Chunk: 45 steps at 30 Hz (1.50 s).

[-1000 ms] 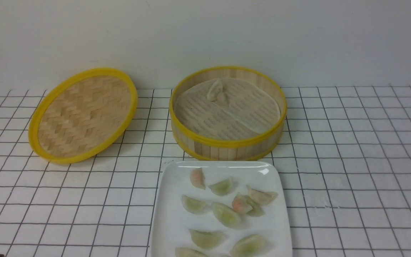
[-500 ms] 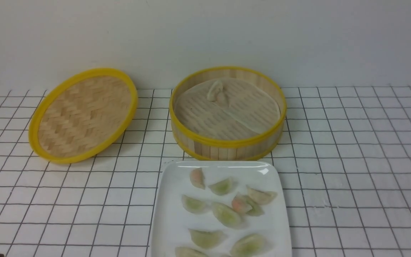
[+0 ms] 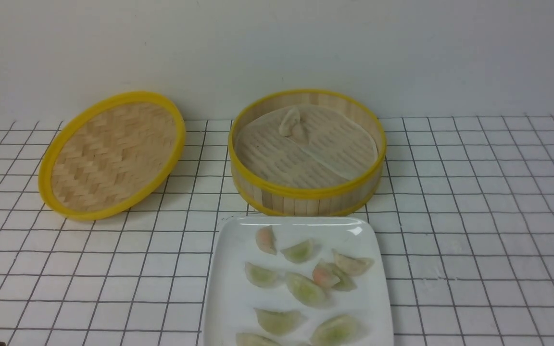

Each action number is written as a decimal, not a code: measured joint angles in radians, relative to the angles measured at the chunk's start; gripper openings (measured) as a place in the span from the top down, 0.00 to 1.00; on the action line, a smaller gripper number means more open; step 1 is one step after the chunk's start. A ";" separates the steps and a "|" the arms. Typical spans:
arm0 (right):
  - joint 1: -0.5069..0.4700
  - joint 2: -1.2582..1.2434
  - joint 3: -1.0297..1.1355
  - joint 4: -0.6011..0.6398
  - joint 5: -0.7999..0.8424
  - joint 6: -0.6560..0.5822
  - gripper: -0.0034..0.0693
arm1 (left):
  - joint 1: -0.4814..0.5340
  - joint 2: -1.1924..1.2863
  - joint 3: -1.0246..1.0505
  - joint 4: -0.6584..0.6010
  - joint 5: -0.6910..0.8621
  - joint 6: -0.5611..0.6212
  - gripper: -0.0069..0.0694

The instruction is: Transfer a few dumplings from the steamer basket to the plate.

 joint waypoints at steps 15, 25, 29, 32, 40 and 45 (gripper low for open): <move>-0.484 0.000 0.272 -0.038 0.113 -0.046 0.97 | 0.000 0.000 0.000 0.000 0.000 0.000 0.92; -0.505 0.000 0.280 -0.038 0.102 -0.046 0.97 | 0.000 0.000 0.000 0.000 0.001 0.000 0.92; -0.505 0.000 0.280 -0.038 0.102 -0.046 0.97 | 0.000 0.000 0.000 0.000 0.001 0.000 0.92; -0.505 0.000 0.280 -0.038 0.102 -0.046 0.97 | 0.000 0.000 0.000 0.000 0.001 0.000 0.92; -0.505 0.000 0.280 -0.038 0.102 -0.046 0.97 | 0.000 0.000 0.000 0.000 0.001 0.000 0.92; -0.505 0.000 0.280 -0.038 0.102 -0.046 0.97 | 0.000 0.000 0.000 0.000 0.001 0.000 0.92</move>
